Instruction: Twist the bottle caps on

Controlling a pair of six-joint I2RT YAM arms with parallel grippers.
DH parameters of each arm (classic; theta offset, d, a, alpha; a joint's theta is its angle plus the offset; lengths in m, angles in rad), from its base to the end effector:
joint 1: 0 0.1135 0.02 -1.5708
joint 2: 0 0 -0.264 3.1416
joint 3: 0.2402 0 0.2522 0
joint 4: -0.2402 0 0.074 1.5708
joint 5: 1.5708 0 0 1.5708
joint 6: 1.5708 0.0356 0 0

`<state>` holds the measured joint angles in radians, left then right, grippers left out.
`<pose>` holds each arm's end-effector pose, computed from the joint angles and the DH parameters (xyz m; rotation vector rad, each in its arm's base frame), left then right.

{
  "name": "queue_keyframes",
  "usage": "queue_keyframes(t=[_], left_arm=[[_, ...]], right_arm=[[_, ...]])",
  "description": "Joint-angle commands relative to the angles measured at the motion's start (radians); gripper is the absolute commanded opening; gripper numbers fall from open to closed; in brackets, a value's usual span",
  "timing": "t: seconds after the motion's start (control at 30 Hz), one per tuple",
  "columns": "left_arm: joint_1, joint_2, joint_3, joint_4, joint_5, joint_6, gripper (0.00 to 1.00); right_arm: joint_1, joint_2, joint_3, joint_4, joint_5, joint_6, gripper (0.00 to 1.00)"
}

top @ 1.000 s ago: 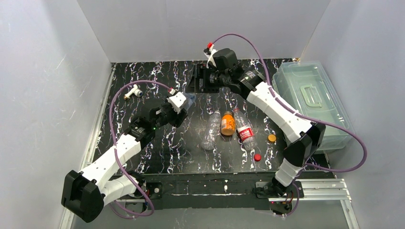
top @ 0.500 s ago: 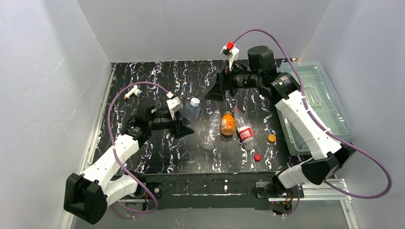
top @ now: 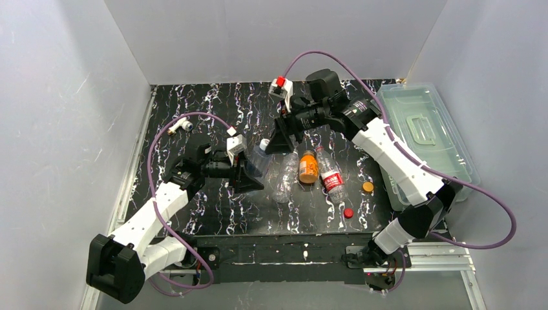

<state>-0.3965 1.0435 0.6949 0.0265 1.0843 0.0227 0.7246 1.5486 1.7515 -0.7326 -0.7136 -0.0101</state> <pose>0.1943 -0.1155 0.2857 1.1049 1.5507 -1.2676 0.2310 0.2356 0.4346 -1.1872 1.8206 1.1684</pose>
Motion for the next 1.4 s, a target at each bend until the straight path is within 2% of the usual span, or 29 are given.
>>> queue_keyframes(t=[0.0, 0.23, 0.27, 0.33, 0.4, 0.43, 0.47, 0.73, 0.87, 1.0, 1.13, 1.17, 1.2, 1.27, 1.3, 1.37], left_arm=[[0.002, -0.019, -0.013, 0.012, 0.04, -0.003, 0.0], [0.001, -0.016, -0.006, 0.011, 0.023, 0.001, 0.0], [0.001, -0.015, -0.008, 0.008, 0.018, 0.004, 0.0], [0.001, -0.015, -0.006, -0.003, -0.009, 0.018, 0.0], [0.001, -0.016, 0.023, -0.019, -0.116, 0.044, 0.0], [0.001, -0.018, 0.044, -0.02, -0.22, 0.067, 0.0], [0.0, -0.02, 0.054, -0.021, -0.281, 0.082, 0.0], [-0.027, -0.034, 0.115, 0.009, -0.686, 0.18, 0.0], [-0.073, -0.029, 0.13, 0.026, -0.826, 0.24, 0.0], [-0.11, -0.028, 0.128, 0.041, -0.914, 0.3, 0.0], [-0.111, -0.037, 0.11, 0.035, -0.897, 0.309, 0.0], [-0.112, -0.042, 0.101, 0.031, -0.887, 0.309, 0.0], [-0.111, -0.049, 0.091, 0.028, -0.872, 0.301, 0.0], [-0.111, -0.058, 0.067, 0.027, -0.845, 0.29, 0.0], [-0.113, -0.067, 0.056, 0.027, -0.828, 0.283, 0.0], [-0.112, -0.077, 0.034, 0.026, -0.796, 0.275, 0.0]], right_arm=[[0.012, 0.008, 0.065, 0.0, -0.017, -0.032, 0.72], [0.03, 0.043, 0.092, 0.009, -0.009, 0.002, 0.59], [0.03, 0.045, 0.092, 0.003, 0.007, 0.019, 0.52], [0.031, 0.051, 0.101, 0.001, 0.037, 0.063, 0.31], [0.049, 0.062, 0.126, -0.037, 0.106, 0.101, 0.16], [0.051, 0.077, 0.149, -0.061, 0.176, 0.157, 0.02], [0.051, 0.083, 0.158, -0.067, 0.211, 0.197, 0.01], [0.077, 0.134, 0.164, -0.052, 0.43, 0.482, 0.01], [0.105, 0.148, 0.14, -0.007, 0.554, 0.604, 0.01], [0.121, 0.144, 0.075, 0.096, 0.579, 0.715, 0.01], [0.124, 0.165, 0.142, 0.06, 0.608, 0.676, 0.01], [0.123, 0.163, 0.159, 0.048, 0.624, 0.658, 0.08], [0.121, 0.154, 0.173, 0.039, 0.637, 0.635, 0.19], [0.114, 0.139, 0.192, 0.029, 0.644, 0.61, 0.5], [0.111, 0.134, 0.201, 0.021, 0.649, 0.589, 0.59], [0.11, 0.13, 0.225, -0.004, 0.657, 0.563, 0.68]])
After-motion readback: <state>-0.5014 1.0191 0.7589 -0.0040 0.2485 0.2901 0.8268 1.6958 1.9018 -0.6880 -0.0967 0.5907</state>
